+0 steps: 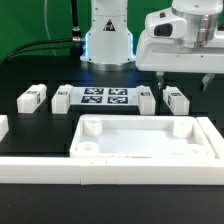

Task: Assemble desk

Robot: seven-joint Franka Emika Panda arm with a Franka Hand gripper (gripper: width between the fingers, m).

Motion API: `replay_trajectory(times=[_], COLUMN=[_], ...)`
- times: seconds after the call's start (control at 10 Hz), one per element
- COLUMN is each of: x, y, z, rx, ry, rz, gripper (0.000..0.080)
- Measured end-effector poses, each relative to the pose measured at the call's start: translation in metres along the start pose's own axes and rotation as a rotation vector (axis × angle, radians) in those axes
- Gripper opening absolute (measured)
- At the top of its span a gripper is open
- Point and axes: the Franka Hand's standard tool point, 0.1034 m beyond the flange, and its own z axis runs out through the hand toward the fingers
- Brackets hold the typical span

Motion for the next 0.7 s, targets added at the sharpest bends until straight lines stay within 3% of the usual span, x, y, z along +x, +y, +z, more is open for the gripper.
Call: replay_trajectory(times=[0.1, 0.5, 0.6, 0.7], x=[0.005, 0.003, 0.010, 0.013], y=[0.004, 0.011, 0.009, 0.006], z=[0.000, 0.004, 0.007, 0.010], rx=[0.011, -0.024, 0.025, 0.095], ry=[-0.071, -0.308, -0.351, -0.428], rz=[0.005, -0.001, -0.073, -0.107], gripper=[0.0649, 0.0649, 0.0649, 0.0649])
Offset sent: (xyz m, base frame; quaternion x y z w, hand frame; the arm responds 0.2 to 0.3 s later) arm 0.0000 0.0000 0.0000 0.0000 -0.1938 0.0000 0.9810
